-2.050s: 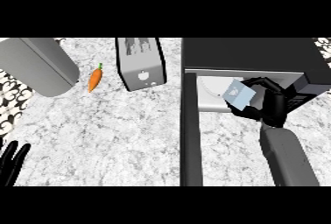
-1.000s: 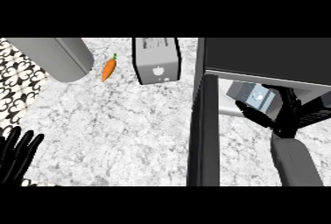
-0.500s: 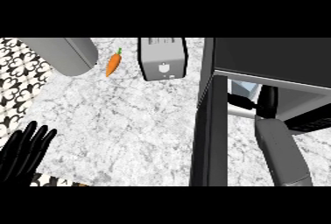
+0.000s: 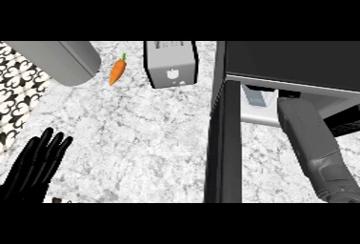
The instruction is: Pick up the milk, place it into the microwave and close the microwave
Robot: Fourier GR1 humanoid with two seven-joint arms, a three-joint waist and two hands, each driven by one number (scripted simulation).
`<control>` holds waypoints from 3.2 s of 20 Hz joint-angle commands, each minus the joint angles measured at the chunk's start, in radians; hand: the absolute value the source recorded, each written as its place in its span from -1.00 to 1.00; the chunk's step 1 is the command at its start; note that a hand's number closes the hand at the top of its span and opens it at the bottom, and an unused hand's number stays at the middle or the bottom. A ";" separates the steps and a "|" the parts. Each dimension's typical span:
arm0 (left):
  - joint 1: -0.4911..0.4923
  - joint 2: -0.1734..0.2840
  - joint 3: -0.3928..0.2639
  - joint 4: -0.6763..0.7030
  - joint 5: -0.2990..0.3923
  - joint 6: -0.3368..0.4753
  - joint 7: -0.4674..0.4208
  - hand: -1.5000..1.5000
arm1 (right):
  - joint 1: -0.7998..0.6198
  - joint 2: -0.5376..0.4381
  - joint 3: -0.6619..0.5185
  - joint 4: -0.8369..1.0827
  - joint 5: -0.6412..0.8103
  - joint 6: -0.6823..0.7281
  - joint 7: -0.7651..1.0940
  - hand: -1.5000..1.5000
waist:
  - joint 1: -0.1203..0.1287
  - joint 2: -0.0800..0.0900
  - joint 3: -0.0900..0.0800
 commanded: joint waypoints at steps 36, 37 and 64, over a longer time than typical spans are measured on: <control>-0.037 0.002 -0.304 0.195 -0.216 -0.007 -0.065 1.00 | 0.141 0.040 -0.107 0.244 -0.114 0.419 -0.401 -1.00 | -0.158 -0.057 -0.005; -0.088 0.006 -0.291 0.186 -0.184 -0.013 0.000 1.00 | 0.153 0.069 -0.100 0.221 -0.114 0.405 -0.421 -1.00 | -0.162 -0.057 -0.005; -0.407 -0.032 -0.707 0.737 -0.363 0.145 -0.095 1.00 | 1.065 0.101 0.094 -0.978 -0.231 0.639 -0.166 -1.00 | -0.204 -0.060 -0.008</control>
